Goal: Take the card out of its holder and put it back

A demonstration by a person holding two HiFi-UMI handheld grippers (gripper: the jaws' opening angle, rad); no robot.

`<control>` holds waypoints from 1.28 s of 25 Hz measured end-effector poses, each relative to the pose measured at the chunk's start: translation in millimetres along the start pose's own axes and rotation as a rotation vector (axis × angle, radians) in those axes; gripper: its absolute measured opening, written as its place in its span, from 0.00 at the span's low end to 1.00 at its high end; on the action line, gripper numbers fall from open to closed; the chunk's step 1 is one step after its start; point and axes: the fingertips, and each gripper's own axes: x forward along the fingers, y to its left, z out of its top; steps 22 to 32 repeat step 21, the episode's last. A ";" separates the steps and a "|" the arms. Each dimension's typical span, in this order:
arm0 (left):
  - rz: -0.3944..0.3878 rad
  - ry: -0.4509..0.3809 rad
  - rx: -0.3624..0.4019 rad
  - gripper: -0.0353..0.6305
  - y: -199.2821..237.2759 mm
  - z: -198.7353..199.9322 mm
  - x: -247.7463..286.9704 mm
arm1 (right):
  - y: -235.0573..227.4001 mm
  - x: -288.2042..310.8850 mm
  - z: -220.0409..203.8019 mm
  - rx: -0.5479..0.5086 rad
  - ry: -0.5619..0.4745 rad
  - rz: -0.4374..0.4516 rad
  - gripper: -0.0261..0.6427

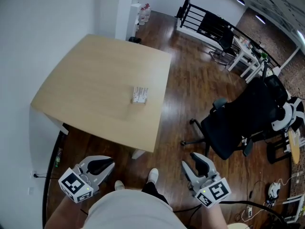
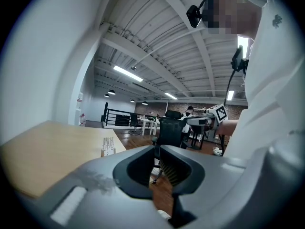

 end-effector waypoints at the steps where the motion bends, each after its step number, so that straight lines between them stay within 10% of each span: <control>1: 0.002 0.000 0.000 0.11 0.9 -0.2 -2.2 | 2.1 0.9 0.8 -0.002 -0.001 0.002 0.28; 32: 0.047 0.002 -0.032 0.11 13.4 -14.6 -45.8 | 45.8 38.9 12.5 -0.052 0.021 0.081 0.27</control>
